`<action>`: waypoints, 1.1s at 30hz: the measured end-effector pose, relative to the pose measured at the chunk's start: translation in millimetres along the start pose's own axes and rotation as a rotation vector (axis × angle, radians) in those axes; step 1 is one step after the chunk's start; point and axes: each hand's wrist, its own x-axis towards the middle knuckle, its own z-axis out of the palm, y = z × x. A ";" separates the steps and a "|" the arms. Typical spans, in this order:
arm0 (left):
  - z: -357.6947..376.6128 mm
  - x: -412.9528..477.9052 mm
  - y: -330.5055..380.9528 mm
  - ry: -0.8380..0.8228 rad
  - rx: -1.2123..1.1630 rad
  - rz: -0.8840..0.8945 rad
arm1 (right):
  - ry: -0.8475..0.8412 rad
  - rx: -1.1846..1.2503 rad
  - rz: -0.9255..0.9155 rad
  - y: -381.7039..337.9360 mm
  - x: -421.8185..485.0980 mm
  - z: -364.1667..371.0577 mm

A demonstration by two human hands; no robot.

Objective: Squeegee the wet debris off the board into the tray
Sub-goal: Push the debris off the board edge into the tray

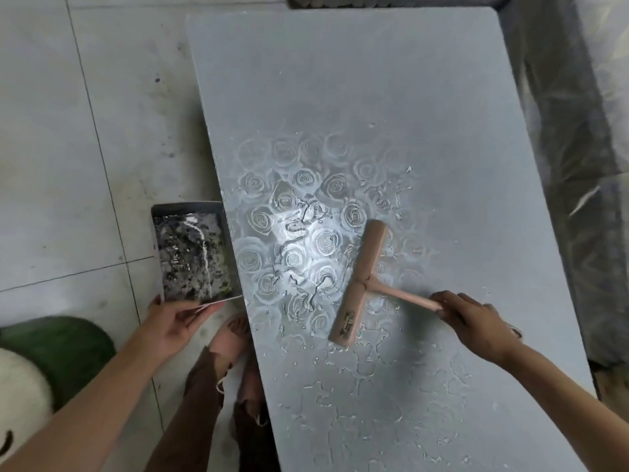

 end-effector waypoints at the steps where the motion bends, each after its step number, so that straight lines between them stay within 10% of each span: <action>1: 0.2 3.1 -4.1 0.001 -0.009 0.008 | 0.002 0.001 -0.051 -3.3 4.6 -0.2; 33: 0.3 14.1 -13.5 -0.028 -0.011 0.120 | 0.163 -0.131 -0.391 -56.0 82.8 -60.9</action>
